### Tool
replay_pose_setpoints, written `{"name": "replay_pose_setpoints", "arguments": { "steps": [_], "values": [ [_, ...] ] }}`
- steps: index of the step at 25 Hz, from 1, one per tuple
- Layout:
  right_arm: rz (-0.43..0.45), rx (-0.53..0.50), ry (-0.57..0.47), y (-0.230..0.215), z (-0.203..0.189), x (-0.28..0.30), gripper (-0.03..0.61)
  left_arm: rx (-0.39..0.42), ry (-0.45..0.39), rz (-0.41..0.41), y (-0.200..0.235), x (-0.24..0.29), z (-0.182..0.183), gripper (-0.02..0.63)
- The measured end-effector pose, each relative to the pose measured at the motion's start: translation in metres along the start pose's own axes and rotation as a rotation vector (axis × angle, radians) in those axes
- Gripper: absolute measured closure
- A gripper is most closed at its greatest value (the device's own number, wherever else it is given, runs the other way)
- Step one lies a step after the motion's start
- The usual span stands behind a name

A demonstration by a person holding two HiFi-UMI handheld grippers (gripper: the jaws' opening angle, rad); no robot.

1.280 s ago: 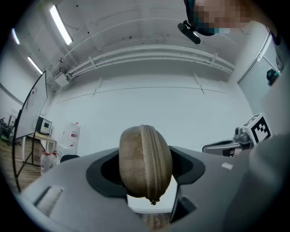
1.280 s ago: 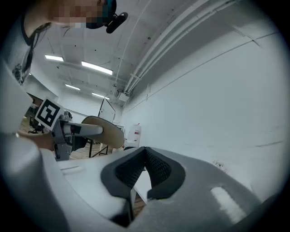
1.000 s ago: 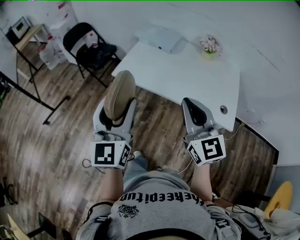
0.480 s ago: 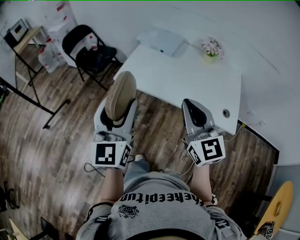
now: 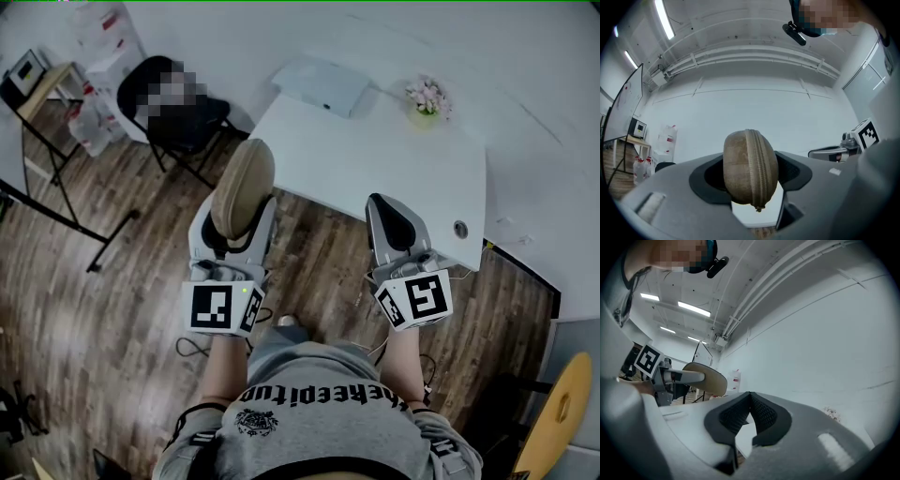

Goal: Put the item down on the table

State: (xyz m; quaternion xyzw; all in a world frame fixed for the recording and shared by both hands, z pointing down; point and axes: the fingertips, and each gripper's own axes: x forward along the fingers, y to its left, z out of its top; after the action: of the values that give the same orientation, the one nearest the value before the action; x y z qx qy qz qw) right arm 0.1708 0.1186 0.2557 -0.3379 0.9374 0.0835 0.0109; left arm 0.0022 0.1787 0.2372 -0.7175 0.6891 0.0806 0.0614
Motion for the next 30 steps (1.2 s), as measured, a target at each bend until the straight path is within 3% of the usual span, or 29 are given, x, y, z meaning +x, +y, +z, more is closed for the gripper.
{"name": "replay_pose_setpoints", "arguments": {
  "steps": [12,30],
  "values": [
    [-0.033,0.003,0.027,0.004,-0.009,0.02,0.578,-0.019,0.004,-0.043,0.02,0.015,-0.01,0.321],
    [0.034,0.011,0.016,-0.043,-0.019,0.114,0.578,-0.006,0.015,-0.007,0.052,0.098,-0.024,0.322]
  ]
}}
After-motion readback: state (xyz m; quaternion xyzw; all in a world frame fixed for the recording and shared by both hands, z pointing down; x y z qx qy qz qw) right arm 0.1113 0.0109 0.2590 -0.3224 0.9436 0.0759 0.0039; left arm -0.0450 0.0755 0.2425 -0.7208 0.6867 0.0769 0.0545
